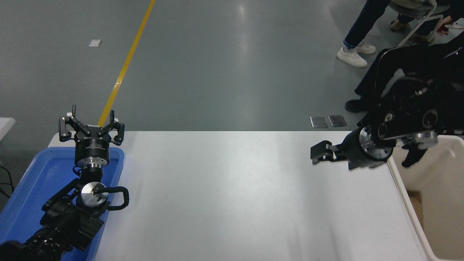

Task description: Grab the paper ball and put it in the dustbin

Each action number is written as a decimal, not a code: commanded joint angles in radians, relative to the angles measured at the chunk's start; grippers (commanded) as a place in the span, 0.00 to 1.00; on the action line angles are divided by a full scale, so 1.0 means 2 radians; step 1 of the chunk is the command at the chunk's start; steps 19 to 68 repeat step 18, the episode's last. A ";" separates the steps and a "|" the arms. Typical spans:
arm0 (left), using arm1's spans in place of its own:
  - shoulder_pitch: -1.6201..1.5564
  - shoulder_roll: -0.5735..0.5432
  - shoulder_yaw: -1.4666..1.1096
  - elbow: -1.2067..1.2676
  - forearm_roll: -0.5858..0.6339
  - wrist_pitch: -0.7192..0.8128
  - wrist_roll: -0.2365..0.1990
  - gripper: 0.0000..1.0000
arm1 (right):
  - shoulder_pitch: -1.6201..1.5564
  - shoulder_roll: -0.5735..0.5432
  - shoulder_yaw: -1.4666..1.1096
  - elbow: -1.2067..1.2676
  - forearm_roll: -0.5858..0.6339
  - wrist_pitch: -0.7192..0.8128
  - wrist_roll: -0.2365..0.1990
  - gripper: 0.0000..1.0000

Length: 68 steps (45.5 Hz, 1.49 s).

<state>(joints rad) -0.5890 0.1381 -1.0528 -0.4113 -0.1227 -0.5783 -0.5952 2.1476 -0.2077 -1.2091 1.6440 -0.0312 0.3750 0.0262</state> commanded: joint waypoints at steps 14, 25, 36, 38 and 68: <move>0.000 0.000 -0.001 0.000 0.000 0.000 0.000 0.99 | 0.103 0.013 0.001 0.031 0.001 0.115 0.001 1.00; 0.000 0.000 -0.001 0.000 0.000 0.001 0.000 0.99 | 0.103 0.013 0.001 0.032 0.001 0.115 0.001 1.00; 0.000 0.000 -0.001 0.000 0.000 0.001 0.000 0.99 | 0.103 0.013 0.001 0.032 0.001 0.115 0.001 1.00; 0.000 0.000 -0.001 0.000 0.000 0.001 0.000 0.99 | 0.103 0.013 0.001 0.032 0.001 0.115 0.001 1.00; 0.000 0.000 -0.001 0.000 0.000 0.001 0.000 0.99 | 0.103 0.013 0.001 0.032 0.001 0.115 0.001 1.00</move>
